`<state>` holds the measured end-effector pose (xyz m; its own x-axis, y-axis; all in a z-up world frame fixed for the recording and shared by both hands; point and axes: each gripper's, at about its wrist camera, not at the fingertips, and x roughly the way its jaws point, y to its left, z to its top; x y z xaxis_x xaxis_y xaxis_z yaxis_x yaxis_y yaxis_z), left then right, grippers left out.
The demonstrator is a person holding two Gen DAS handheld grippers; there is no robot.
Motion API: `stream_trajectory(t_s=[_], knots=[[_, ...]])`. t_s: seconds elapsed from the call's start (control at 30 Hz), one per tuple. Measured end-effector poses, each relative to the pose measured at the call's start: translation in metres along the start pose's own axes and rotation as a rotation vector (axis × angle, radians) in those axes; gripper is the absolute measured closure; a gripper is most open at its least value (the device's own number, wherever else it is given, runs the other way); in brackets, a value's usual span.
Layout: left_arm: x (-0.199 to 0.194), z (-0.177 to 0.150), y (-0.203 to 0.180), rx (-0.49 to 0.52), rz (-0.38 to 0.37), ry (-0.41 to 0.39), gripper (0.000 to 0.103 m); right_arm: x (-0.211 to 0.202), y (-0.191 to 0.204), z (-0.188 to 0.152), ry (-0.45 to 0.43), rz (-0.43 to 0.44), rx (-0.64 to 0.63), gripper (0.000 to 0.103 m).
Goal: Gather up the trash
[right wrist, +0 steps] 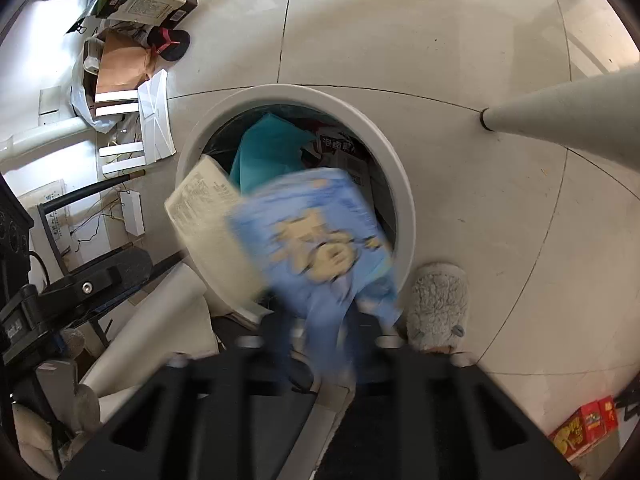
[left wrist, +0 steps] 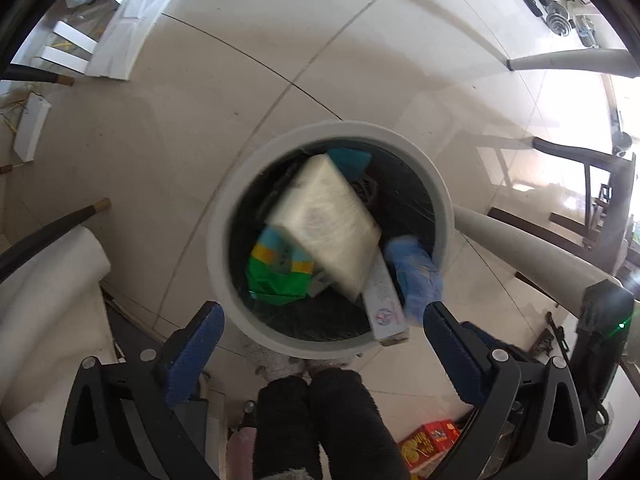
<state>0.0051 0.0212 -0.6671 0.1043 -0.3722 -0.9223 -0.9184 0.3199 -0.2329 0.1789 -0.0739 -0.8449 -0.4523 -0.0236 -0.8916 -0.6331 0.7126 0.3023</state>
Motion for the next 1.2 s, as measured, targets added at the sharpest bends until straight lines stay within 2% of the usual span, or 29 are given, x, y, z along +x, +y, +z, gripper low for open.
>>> stream_trajectory(t_s=[0.03,0.1,0.17,0.2,0.23,0.4,0.67,0.87,1.07,1.2], knots=[[-0.002,-0.003,0.0,-0.001,0.014,-0.008,0.001,0.0,0.001,0.0,-0.007,-0.006,-0.005,0.041],[-0.009,-0.01,0.001,0.001,0.044,-0.039,0.001,-0.005,0.006,-0.001,-0.017,-0.029,-0.028,0.035],[-0.016,-0.016,0.002,0.029,0.109,-0.079,0.001,-0.011,0.01,-0.004,-0.034,-0.076,-0.048,0.021],[-0.019,-0.02,0.002,0.044,0.138,-0.092,0.001,-0.013,0.014,-0.006,-0.043,-0.098,-0.057,0.009],[-0.024,-0.026,0.001,0.061,0.16,-0.105,0.001,-0.018,0.017,-0.009,-0.056,-0.125,-0.068,0.001],[-0.055,-0.064,0.0,0.105,0.23,-0.144,0.001,-0.054,0.023,-0.033,-0.119,-0.222,-0.111,0.0],[-0.14,-0.132,-0.029,0.129,0.261,-0.193,0.001,-0.135,0.027,-0.094,-0.17,-0.249,-0.116,0.0],[-0.216,-0.19,-0.063,0.185,0.245,-0.234,0.001,-0.228,0.038,-0.153,-0.205,-0.203,-0.129,0.0],[-0.289,-0.237,-0.085,0.227,0.166,-0.266,0.001,-0.335,0.057,-0.213,-0.248,-0.121,-0.159,0.0],[-0.338,-0.259,-0.098,0.302,0.132,-0.291,0.001,-0.393,0.071,-0.249,-0.259,-0.065,-0.169,0.0]])
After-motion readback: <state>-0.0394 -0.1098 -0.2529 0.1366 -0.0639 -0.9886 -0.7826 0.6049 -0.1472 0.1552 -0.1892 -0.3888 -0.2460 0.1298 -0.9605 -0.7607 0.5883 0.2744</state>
